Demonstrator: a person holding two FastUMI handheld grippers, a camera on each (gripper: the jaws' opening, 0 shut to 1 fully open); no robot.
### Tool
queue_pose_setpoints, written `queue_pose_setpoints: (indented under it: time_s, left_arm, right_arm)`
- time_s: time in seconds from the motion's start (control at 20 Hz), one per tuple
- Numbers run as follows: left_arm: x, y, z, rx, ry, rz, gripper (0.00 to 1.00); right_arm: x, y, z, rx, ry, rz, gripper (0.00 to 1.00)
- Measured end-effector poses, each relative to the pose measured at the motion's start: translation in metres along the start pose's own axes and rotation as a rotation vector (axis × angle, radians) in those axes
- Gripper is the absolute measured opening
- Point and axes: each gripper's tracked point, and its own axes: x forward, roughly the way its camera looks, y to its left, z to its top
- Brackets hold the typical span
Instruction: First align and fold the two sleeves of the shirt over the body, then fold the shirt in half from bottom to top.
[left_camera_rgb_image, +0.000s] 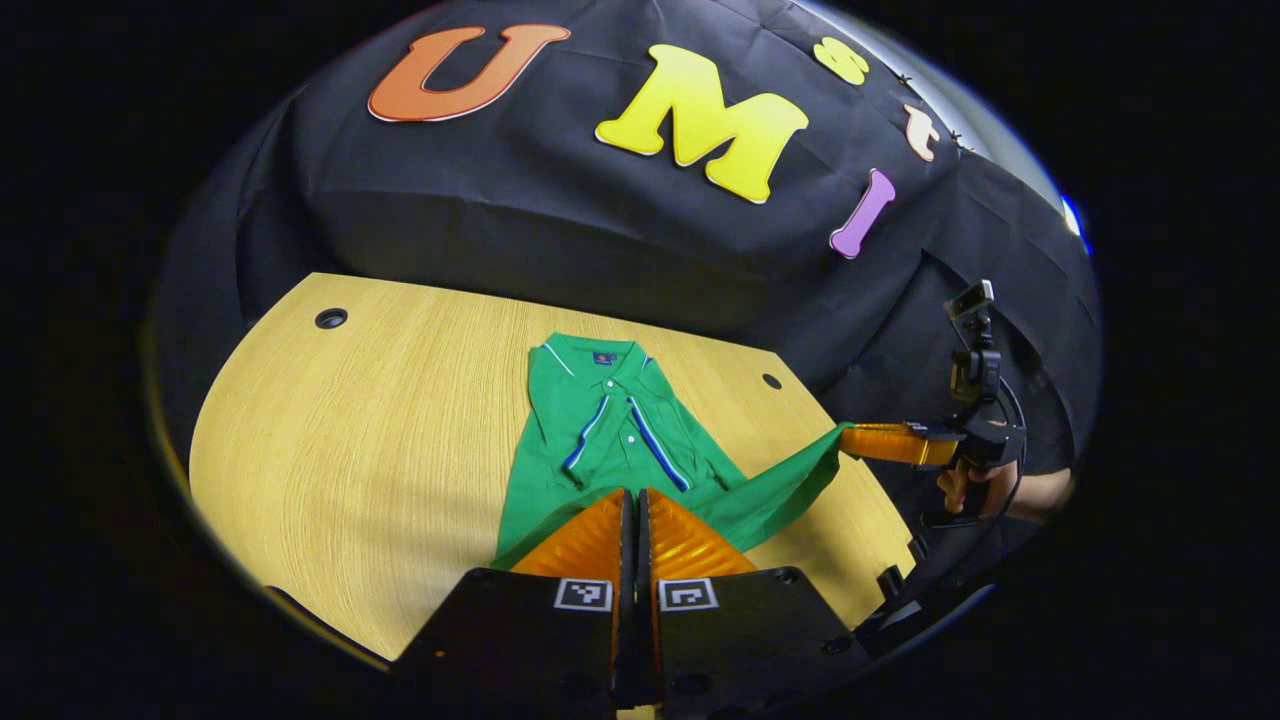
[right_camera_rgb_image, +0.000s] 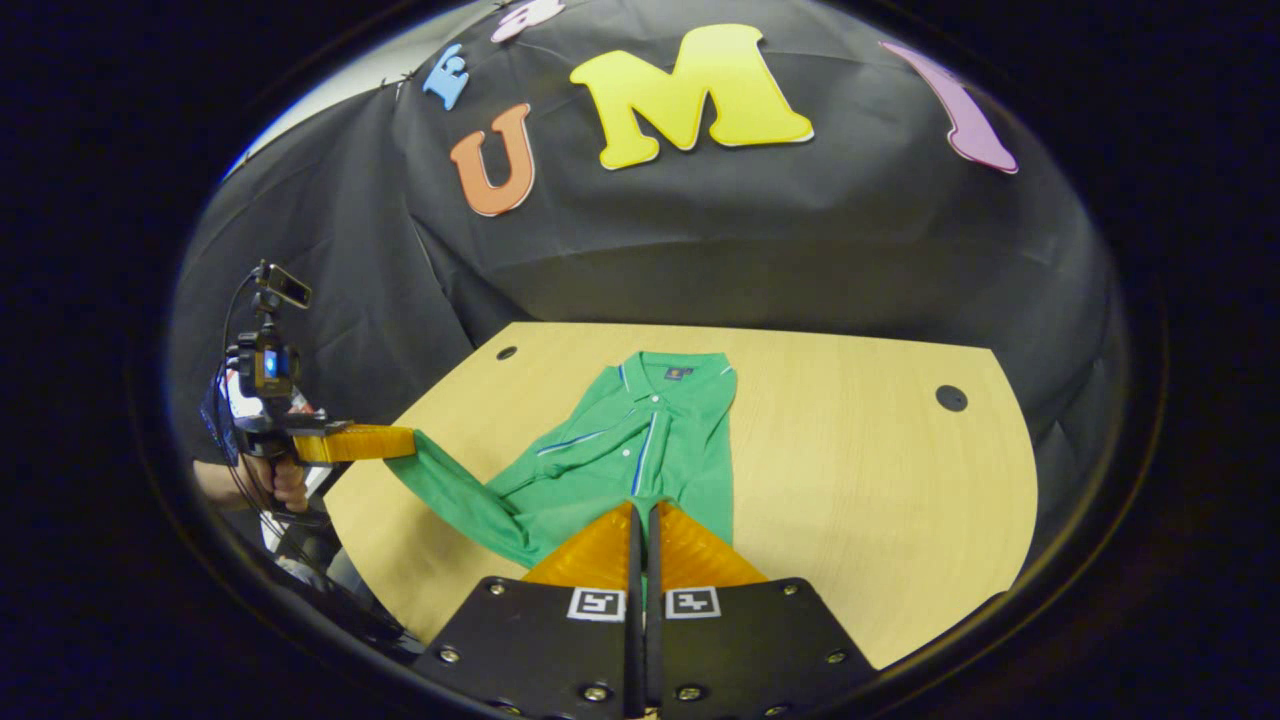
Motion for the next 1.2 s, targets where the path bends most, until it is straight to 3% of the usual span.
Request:
queue_pose_setpoints:
  time_s: [0.35,1.2]
  left_arm:
    - [0.023,0.005,0.032,0.041,-0.021,-0.005,0.03]
    - [0.084,0.054,0.120,-0.023,-0.133,0.016,0.03]
  right_arm:
    - [0.012,-0.013,0.027,0.015,-0.024,-0.027,0.01]
    - [0.082,-0.053,0.120,-0.020,-0.111,-0.119,0.01]
